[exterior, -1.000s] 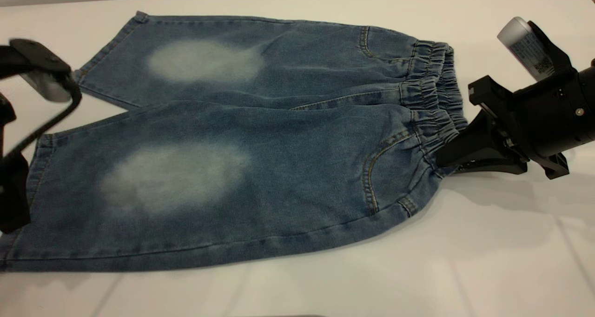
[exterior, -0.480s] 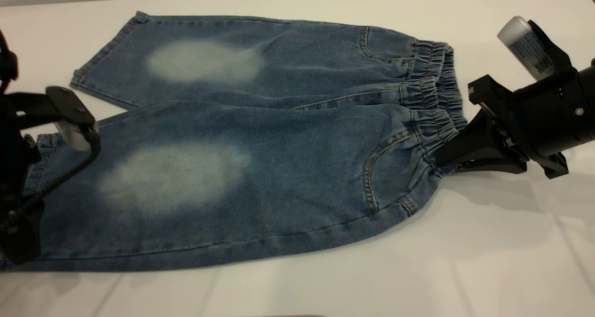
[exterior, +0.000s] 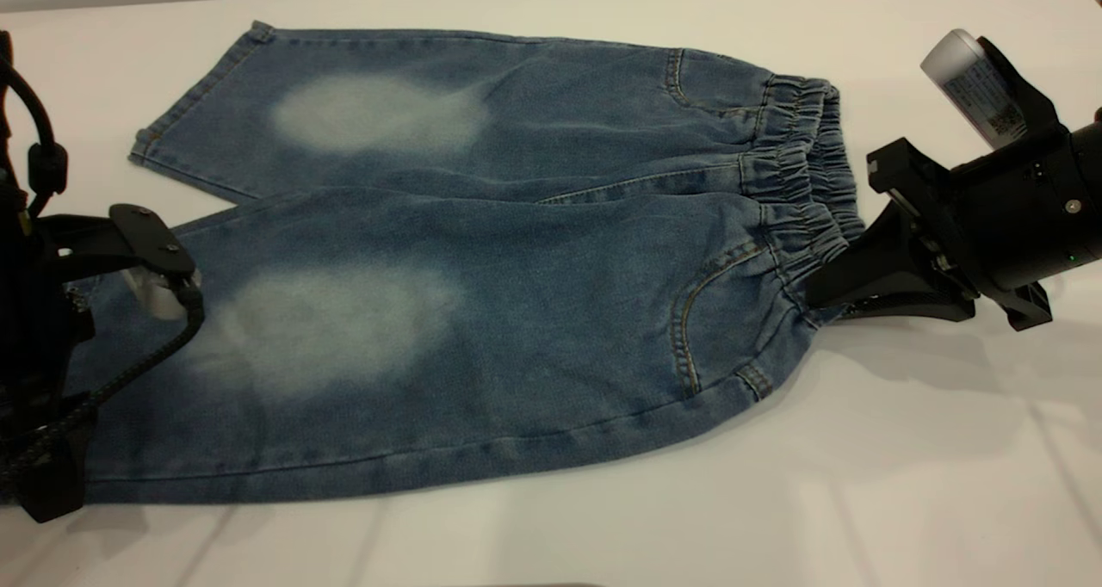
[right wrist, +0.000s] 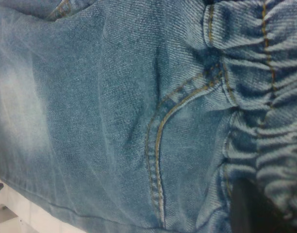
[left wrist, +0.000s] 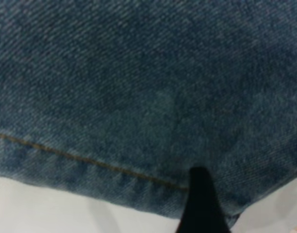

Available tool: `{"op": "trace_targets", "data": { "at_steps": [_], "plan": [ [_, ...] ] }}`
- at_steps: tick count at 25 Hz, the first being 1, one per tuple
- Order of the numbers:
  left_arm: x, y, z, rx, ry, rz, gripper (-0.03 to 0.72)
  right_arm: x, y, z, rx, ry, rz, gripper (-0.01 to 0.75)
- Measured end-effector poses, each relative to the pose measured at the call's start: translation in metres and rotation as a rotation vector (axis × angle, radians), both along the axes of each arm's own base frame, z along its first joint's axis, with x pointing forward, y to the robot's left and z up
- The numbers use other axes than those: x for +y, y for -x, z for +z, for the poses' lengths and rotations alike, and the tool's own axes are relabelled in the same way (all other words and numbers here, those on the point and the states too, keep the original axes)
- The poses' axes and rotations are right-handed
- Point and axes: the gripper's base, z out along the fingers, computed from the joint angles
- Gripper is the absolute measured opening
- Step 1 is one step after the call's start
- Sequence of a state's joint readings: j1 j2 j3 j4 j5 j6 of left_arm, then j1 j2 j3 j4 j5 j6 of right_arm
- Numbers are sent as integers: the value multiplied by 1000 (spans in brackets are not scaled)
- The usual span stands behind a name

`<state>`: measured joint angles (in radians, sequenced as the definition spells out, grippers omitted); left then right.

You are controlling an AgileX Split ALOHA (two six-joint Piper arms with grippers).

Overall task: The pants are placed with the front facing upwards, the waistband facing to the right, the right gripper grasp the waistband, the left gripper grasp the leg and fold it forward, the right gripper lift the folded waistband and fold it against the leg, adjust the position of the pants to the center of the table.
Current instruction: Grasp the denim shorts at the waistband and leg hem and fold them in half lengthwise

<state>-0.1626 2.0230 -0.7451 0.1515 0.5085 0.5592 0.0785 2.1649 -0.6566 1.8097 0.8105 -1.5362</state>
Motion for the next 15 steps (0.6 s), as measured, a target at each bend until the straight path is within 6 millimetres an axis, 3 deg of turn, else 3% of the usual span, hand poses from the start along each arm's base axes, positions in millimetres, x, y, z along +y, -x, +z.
{"op": "trace_targets", "data": {
  "at_steps": [3, 9, 15],
  "plan": [
    [1, -1, -1, -12, -8, 2, 370, 0, 0, 0, -1, -5, 3, 51],
    [5, -5, -1, -64, -61, 85, 55, 1, 2, 1, -2, -9, 29, 51],
    [6, -10, 15, -167, -86, 179, 17, 4, 4, 5, -11, -67, 63, 51]
  ]
}}
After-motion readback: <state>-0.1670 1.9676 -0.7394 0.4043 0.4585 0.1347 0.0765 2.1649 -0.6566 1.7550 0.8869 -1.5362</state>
